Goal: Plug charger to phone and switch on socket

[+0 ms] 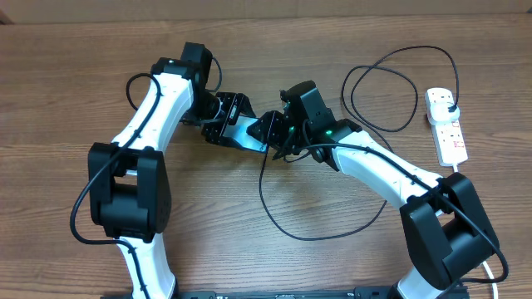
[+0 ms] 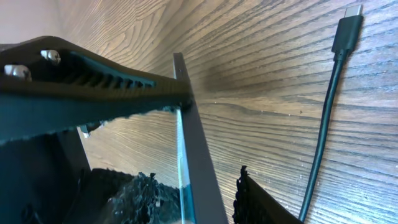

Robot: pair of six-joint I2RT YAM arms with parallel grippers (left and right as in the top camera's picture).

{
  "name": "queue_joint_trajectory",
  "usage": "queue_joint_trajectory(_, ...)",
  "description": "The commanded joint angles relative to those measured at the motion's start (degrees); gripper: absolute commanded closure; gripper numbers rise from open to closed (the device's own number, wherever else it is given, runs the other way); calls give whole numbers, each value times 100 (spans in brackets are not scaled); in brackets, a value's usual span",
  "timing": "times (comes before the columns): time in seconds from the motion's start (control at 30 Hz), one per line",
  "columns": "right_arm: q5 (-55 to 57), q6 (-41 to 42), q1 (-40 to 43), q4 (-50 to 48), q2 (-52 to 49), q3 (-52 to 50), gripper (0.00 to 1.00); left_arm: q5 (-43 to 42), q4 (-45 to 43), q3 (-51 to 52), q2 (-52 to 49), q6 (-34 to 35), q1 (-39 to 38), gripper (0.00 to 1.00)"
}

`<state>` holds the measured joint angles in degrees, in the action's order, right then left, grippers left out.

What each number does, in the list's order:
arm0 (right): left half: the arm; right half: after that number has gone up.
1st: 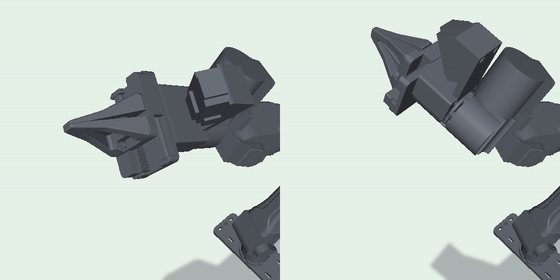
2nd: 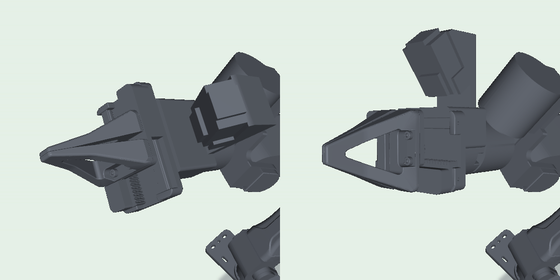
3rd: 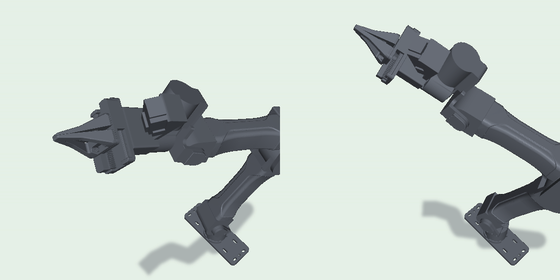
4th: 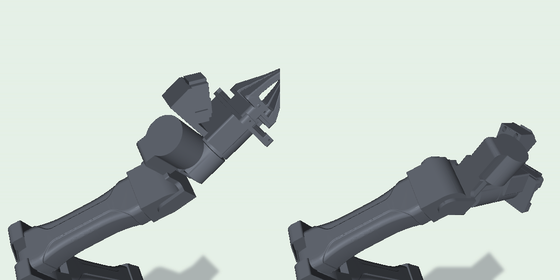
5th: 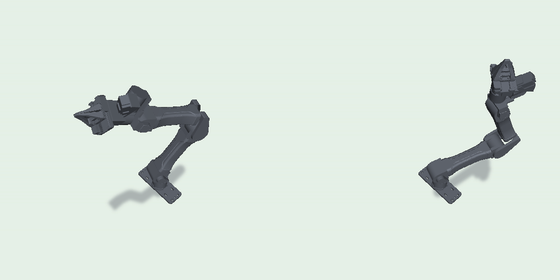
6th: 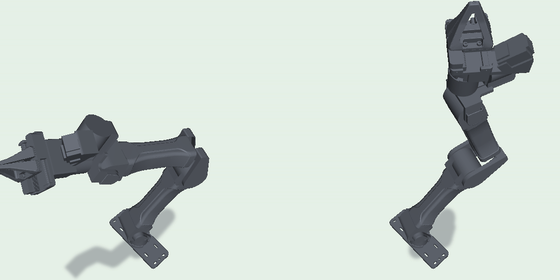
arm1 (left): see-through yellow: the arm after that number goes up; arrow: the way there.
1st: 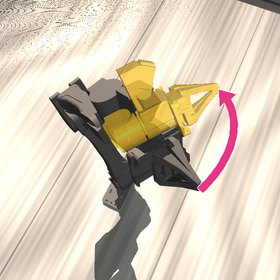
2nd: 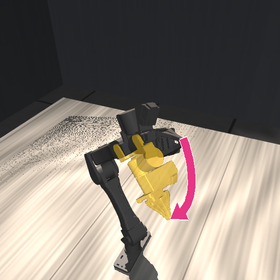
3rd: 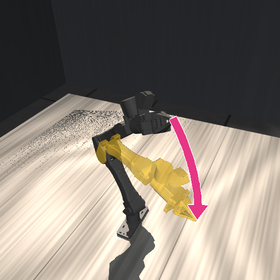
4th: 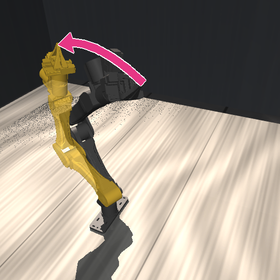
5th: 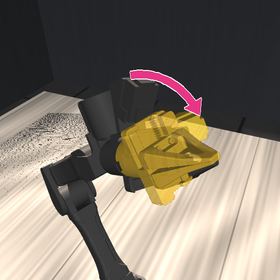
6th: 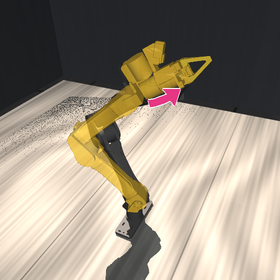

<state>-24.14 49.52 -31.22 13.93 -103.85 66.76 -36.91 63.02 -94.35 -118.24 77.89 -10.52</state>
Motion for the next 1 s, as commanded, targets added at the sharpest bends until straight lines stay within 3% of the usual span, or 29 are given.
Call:
queue_joint_trajectory(0.0, 101, 17, -33, -61, 15, 140, 57, -212, 15, -155, 22, 52, -76, 35)
queue_joint_trajectory(0.97, 101, 22, -33, -61, 15, 140, 86, -435, -157, -155, 24, 81, -98, 36)
